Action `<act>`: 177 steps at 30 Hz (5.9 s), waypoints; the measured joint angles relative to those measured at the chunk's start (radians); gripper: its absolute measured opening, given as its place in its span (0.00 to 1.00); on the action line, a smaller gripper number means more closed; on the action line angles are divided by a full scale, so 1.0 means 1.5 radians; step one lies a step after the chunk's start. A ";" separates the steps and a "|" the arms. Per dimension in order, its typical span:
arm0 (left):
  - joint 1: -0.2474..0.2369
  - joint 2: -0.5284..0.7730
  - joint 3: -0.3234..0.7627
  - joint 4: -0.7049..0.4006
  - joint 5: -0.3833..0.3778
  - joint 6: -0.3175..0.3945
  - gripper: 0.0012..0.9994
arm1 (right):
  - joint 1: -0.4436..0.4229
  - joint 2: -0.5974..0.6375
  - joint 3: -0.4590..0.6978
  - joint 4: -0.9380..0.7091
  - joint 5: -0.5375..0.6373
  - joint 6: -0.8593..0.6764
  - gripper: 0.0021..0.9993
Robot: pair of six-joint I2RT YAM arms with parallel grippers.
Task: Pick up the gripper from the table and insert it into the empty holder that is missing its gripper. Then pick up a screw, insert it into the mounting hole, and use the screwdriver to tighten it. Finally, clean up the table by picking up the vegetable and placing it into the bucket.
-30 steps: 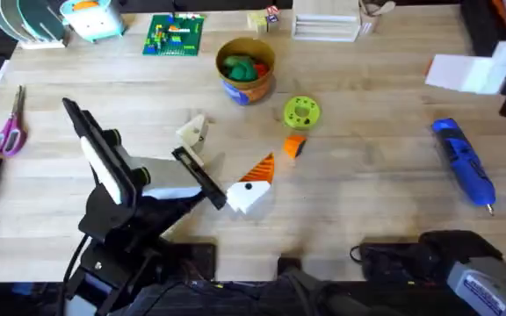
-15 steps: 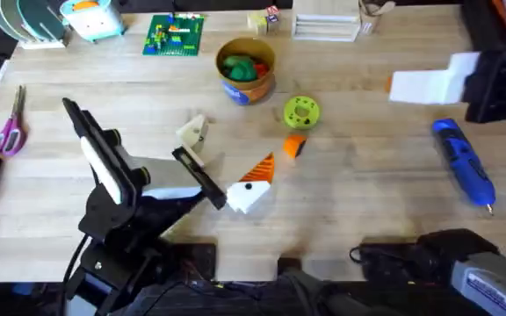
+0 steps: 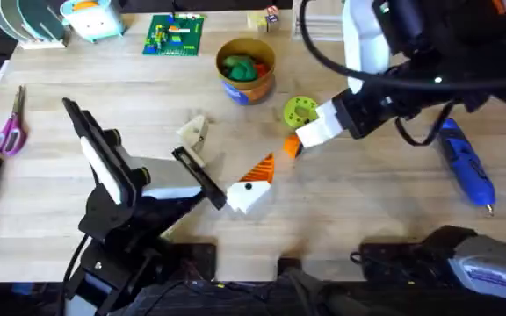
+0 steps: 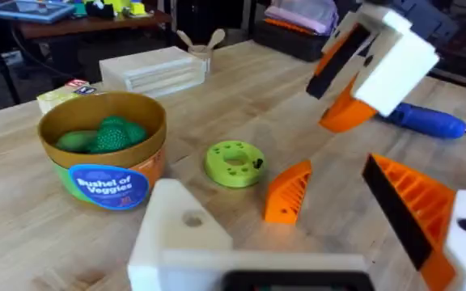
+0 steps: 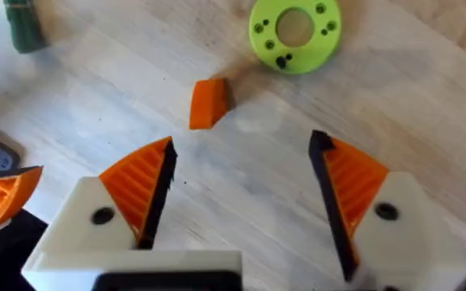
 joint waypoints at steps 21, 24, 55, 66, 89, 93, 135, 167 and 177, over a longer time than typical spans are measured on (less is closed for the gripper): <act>0.000 0.000 0.000 0.000 0.000 0.000 0.99 | 0.104 0.195 -0.002 0.055 0.029 -0.022 0.48; 0.000 0.000 0.000 0.000 0.000 0.000 0.99 | 0.104 0.195 -0.002 0.058 0.033 -0.023 0.42; 0.000 0.000 0.000 0.000 0.000 0.000 0.99 | -0.167 -0.123 -0.003 0.193 -0.140 0.041 0.01; 0.000 0.000 0.000 0.000 0.000 0.000 0.99 | -0.149 0.090 -0.081 0.313 -0.584 0.191 0.01; 0.000 0.000 0.000 0.000 -0.001 0.000 0.99 | -0.041 0.267 -0.081 0.554 -0.797 0.420 0.01; 0.000 0.000 0.000 0.000 -0.003 0.000 0.99 | -0.027 0.274 -0.081 0.569 -0.796 0.431 0.01; 0.013 0.000 0.000 -0.003 -0.050 -0.037 0.99 | 0.063 0.288 -0.081 0.732 -0.600 0.627 0.01; 0.022 0.002 0.000 -0.003 -0.023 -0.027 0.99 | 0.082 0.279 -0.081 0.735 -0.540 0.595 0.01; 0.022 0.002 0.000 -0.003 -0.022 -0.027 0.99 | 0.087 0.279 -0.081 0.736 -0.535 0.595 0.01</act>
